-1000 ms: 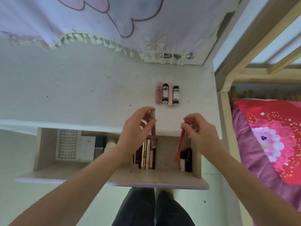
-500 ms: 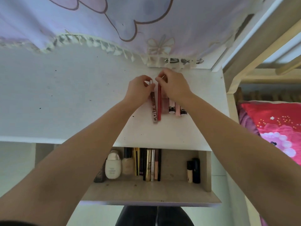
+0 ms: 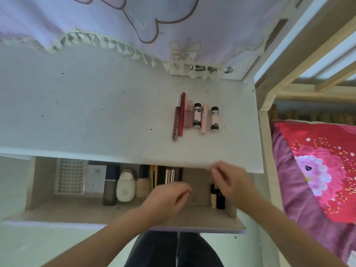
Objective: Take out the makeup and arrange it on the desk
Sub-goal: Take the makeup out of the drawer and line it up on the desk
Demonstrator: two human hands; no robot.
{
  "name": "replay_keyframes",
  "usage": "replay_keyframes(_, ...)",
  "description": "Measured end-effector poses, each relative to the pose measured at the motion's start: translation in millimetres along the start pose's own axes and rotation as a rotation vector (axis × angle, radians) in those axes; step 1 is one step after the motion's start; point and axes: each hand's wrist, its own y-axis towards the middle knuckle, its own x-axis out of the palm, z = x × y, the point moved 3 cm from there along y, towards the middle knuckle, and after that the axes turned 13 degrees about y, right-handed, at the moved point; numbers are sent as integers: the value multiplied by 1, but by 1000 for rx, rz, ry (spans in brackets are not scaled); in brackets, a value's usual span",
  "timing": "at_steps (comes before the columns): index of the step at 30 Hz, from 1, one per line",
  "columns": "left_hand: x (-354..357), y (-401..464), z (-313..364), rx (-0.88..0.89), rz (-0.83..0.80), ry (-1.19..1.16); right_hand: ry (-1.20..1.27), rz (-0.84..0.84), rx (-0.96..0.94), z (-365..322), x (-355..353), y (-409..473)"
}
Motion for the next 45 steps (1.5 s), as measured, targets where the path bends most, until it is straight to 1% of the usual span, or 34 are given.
replay_keyframes(1,20,-1,-5,20,-45,86,-82,-69,91,20,11,-12)
replay_keyframes(2,33,5,-12,2,-67,155,-193,-137,173,40,22,-19)
replay_keyframes(3,43,13,-19,-35,-55,209,-283,-199,268,57,33,-22)
replay_keyframes(5,56,33,-32,-166,-29,367,-400,-282,457,76,48,-19)
replay_keyframes(6,61,41,-37,-239,-50,468,-467,-321,508,81,54,-16)
replay_keyframes(7,64,47,-38,-284,-66,550,-536,-359,530,85,61,-14)
replay_keyframes(9,74,53,-33,-280,-75,664,-649,-409,528,90,70,-12)
replay_keyframes(11,76,53,-29,-275,-49,719,-686,-394,523,91,72,-10)
replay_keyframes(13,75,54,-29,-275,52,677,-672,-332,482,87,69,-10)
replay_keyframes(15,69,51,-25,-247,138,572,-645,-284,396,81,65,-13)
replay_keyframes(17,61,40,-17,-212,116,341,-591,-310,309,71,62,-21)
replay_keyframes(18,56,33,-12,-195,77,220,-554,-330,272,64,60,-27)
replay_keyframes(19,49,24,-6,-156,70,138,-499,-331,241,56,57,-31)
replay_keyframes(21,20,10,6,-89,185,16,-316,-279,196,31,35,-31)
replay_keyframes(23,-24,3,13,-75,354,-74,-153,-155,123,1,0,-18)
replay_keyframes(26,-95,24,0,-220,528,-239,-5,120,77,-31,-64,23)
replay_keyframes(28,-130,54,-20,-282,597,-296,25,274,88,-30,-100,61)
replay_keyframes(29,-140,71,-32,-308,587,-297,24,312,108,-23,-111,80)
replay_keyframes(31,-147,103,-53,-367,519,-287,15,317,166,-6,-119,113)
replay_keyframes(33,-146,128,-65,-397,471,-264,29,303,208,11,-113,135)
replay_keyframes(36,-141,150,-68,-432,429,-210,-2,302,198,18,-96,150)
replay_keyframes(38,-136,155,-69,-443,419,-191,-24,303,182,15,-85,152)
replay_keyframes(40,-132,155,-69,-437,414,-237,-19,325,172,13,-79,150)
replay_keyframes(43,-128,149,-69,-434,379,-241,-3,333,172,10,-75,144)
replay_keyframes(45,-128,136,-63,-425,421,-213,21,346,161,2,-75,129)
